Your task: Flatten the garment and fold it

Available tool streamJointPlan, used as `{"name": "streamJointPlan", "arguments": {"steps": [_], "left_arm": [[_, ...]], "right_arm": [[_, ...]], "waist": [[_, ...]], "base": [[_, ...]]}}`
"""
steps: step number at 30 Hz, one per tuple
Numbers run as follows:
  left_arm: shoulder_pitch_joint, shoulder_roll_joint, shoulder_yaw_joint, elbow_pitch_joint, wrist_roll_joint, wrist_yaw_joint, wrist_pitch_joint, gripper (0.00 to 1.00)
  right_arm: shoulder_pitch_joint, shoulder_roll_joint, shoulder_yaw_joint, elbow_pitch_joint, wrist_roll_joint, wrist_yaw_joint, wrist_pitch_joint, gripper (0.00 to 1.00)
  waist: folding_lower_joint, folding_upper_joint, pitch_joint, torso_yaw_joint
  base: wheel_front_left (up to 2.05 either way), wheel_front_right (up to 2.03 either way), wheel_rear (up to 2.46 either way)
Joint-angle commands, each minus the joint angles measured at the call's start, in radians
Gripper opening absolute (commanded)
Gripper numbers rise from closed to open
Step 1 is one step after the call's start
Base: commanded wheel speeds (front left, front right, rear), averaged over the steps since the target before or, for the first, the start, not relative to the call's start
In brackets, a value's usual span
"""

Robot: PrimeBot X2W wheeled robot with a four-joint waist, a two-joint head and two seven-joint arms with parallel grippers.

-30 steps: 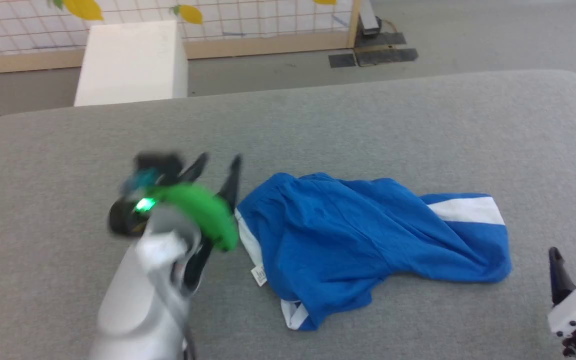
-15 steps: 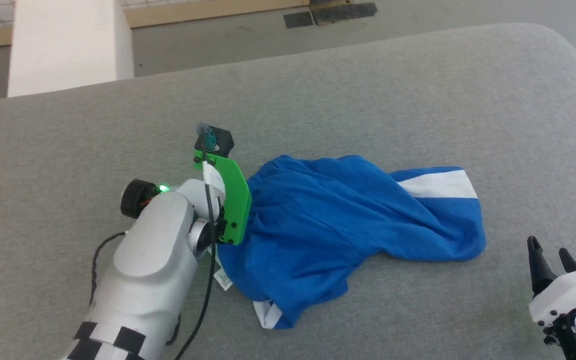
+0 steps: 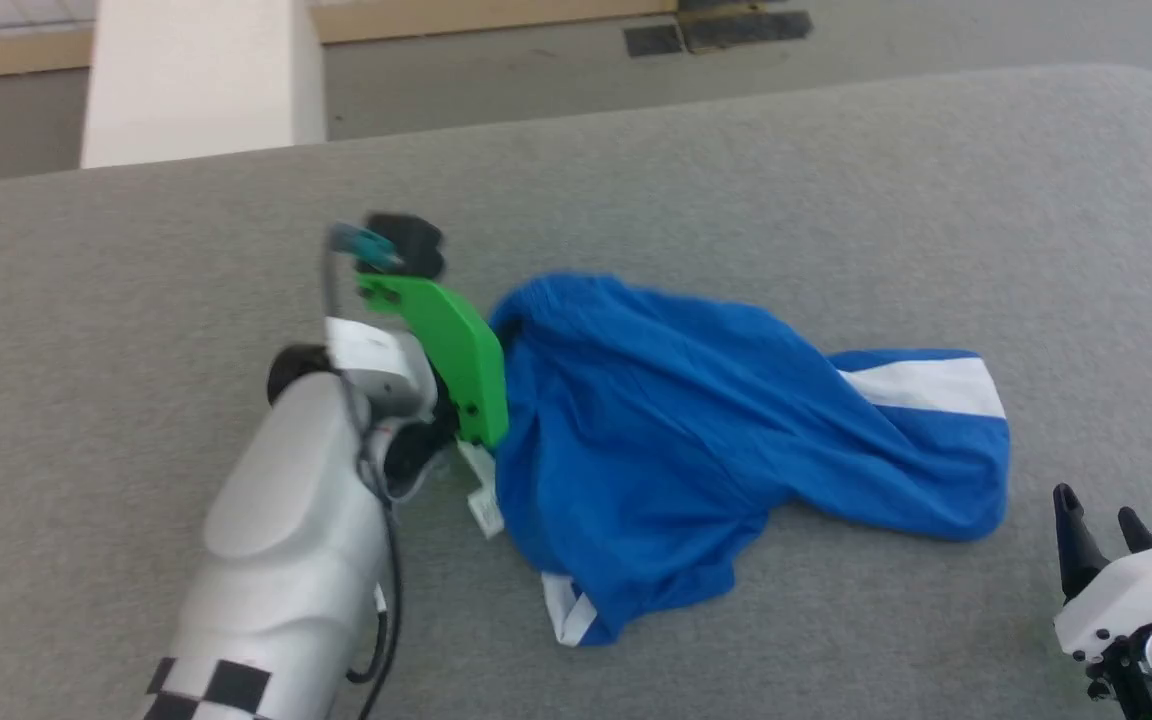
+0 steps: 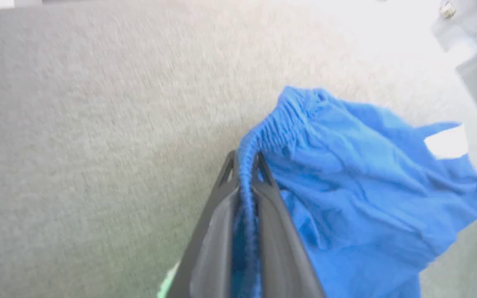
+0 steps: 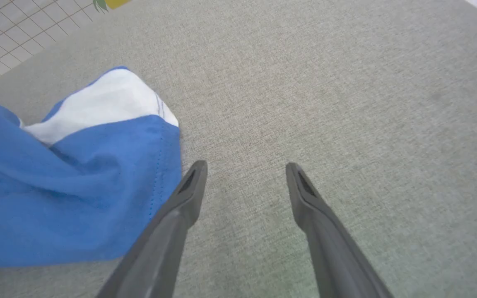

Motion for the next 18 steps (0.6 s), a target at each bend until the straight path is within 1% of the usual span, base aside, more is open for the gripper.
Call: {"name": "streamJointPlan", "arguments": {"steps": [1, 3, 5, 7, 10, 12, 15, 17, 18], "left_arm": [[0.018, 0.006, 0.027, -0.029, -0.028, -0.005, -0.028, 0.00], [0.042, 0.017, 0.074, -0.086, -0.065, -0.001, -0.065, 0.00], [0.078, 0.031, 0.114, -0.139, -0.094, 0.012, -0.082, 0.00], [0.129, 0.055, 0.151, -0.195, -0.105, 0.042, -0.094, 0.00], [0.232, 0.074, 0.190, -0.274, -0.128, 0.083, -0.088, 0.00], [0.319, 0.088, 0.200, -0.320, -0.131, 0.113, -0.069, 0.00], [0.453, 0.092, 0.208, -0.372, -0.146, 0.154, -0.033, 0.00], [0.528, 0.084, 0.204, -0.385, -0.164, 0.170, -0.004, 0.00], [0.608, 0.062, 0.189, -0.385, -0.199, 0.178, 0.040, 0.00]], "right_arm": [[0.001, 0.000, 0.000, -0.004, -0.012, -0.001, 0.004, 1.00], [0.009, 0.000, -0.004, -0.010, -0.019, -0.001, 0.012, 1.00], [0.016, 0.000, -0.008, -0.013, -0.023, -0.001, 0.017, 1.00], [0.020, 0.000, -0.002, -0.012, -0.024, -0.001, 0.023, 1.00], [0.026, 0.000, 0.004, -0.010, -0.024, -0.001, 0.028, 1.00], [0.027, 0.000, 0.011, -0.009, -0.022, -0.001, 0.030, 1.00], [0.025, 0.000, 0.025, -0.005, -0.021, -0.001, 0.035, 1.00], [0.024, 0.000, 0.033, -0.004, -0.022, -0.001, 0.038, 1.00], [0.019, 0.000, 0.045, -0.003, -0.024, -0.001, 0.043, 1.00]], "waist": [[0.0000, -0.0001, -0.041, 0.056], [0.0000, -0.0001, -0.058, 0.095], [0.0000, -0.0001, -0.073, 0.132], [0.0000, -0.0001, -0.086, 0.163], [0.0000, -0.0001, -0.101, 0.215], [0.0000, -0.0001, -0.110, 0.245], [0.0000, -0.0001, -0.119, 0.282], [0.0000, -0.0001, -0.121, 0.300], [0.0000, -0.0001, -0.120, 0.313]], "base": [[0.00, 0.00, 0.00], [0.00, 0.00, 0.00], [0.00, 0.00, 0.00], [0.00, 0.00, 0.00], [0.00, 0.00, 0.00], [0.00, 0.00, 0.00], [0.00, 0.00, 0.00], [0.00, 0.00, 0.00], [0.00, 0.00, 0.00]]}}
